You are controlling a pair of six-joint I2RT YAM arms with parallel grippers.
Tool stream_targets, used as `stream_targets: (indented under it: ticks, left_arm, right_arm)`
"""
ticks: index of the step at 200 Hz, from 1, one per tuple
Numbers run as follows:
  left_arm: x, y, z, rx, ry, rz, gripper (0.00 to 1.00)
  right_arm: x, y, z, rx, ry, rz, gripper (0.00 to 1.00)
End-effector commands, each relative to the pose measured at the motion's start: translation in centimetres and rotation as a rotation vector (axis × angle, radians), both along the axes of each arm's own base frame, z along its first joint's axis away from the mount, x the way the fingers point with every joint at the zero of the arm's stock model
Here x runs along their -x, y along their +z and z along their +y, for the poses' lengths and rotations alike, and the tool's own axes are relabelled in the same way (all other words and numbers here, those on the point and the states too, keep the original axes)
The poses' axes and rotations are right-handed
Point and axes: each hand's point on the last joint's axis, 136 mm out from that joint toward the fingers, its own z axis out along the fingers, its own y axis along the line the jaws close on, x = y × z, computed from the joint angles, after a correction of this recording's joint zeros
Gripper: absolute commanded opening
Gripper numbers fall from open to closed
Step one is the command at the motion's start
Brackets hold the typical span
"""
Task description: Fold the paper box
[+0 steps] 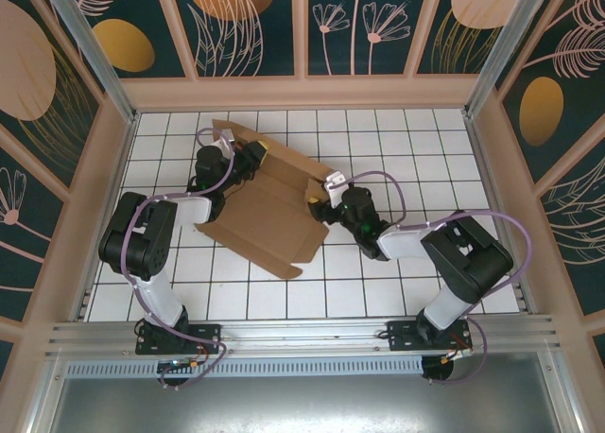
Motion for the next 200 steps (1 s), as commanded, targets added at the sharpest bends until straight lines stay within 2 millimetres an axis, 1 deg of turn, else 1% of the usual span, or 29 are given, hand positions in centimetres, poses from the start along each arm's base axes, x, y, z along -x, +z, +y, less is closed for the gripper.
stream_targets:
  ticks: [1,11,26,39,47,48,50,57,83,99,114,140,162,170,200]
  left_arm:
    - [0.3,0.3,0.2,-0.002,0.014,-0.010,0.00]
    - [0.4,0.3,0.4,-0.001,0.026,-0.003,0.00]
    - [0.5,0.2,0.7,-0.012,0.052,0.020,0.00]
    - [0.6,0.1,1.1,-0.026,0.081,0.045,0.00]
    - [0.7,-0.8,1.2,-0.041,0.098,0.076,0.00]
    - [0.8,-0.2,1.2,-0.038,0.099,0.067,0.00]
    - [0.9,0.2,1.3,-0.036,0.105,0.061,0.00]
    - [1.1,0.5,1.3,-0.043,0.117,0.065,0.00]
    - [1.8,0.0,1.2,-0.061,0.163,0.124,0.00]
    - [2.3,-0.3,1.1,-0.063,0.200,0.165,0.00]
    - [2.5,-0.4,0.4,-0.065,0.210,0.202,0.00]
    - [2.8,-1.1,-0.8,-0.041,0.197,0.258,0.00]
    - [3.4,-1.6,-1.2,-0.045,0.209,0.297,0.00]
    - [3.5,-1.8,-1.3,-0.053,0.215,0.307,0.00]
    - [3.8,-2.1,-2.2,-0.053,0.202,0.338,0.00]
  right_arm:
    - [-3.0,3.5,-1.6,-0.047,-0.203,-0.120,0.68]
    - [-3.3,3.3,-1.8,-0.025,-0.216,-0.123,0.65]
    - [-3.5,3.1,-2.0,-0.008,-0.219,-0.126,0.57]
    - [-3.7,3.0,-2.4,-0.006,-0.220,-0.118,0.52]
    - [-3.9,2.7,-2.6,-0.003,-0.214,-0.104,0.48]
    - [-3.9,2.6,-2.7,-0.001,-0.213,-0.102,0.47]
    - [-4.0,2.6,-2.7,0.000,-0.214,-0.100,0.46]
    - [-4.2,2.3,-3.0,0.006,-0.216,-0.088,0.42]
    - [-5.2,1.9,-3.7,0.031,-0.209,-0.058,0.33]
    - [-6.0,2.0,-4.4,0.051,-0.236,-0.055,0.31]
    - [-6.6,2.0,-4.5,0.060,-0.241,-0.048,0.27]
    - [-7.4,1.2,-4.2,0.100,-0.245,-0.023,0.25]
    - [-8.1,0.9,-4.3,0.112,-0.288,-0.006,0.23]
    - [-8.3,0.4,-4.4,0.118,-0.313,0.005,0.21]
    - [-9.1,0.1,-4.5,0.171,-0.458,-0.005,0.17]
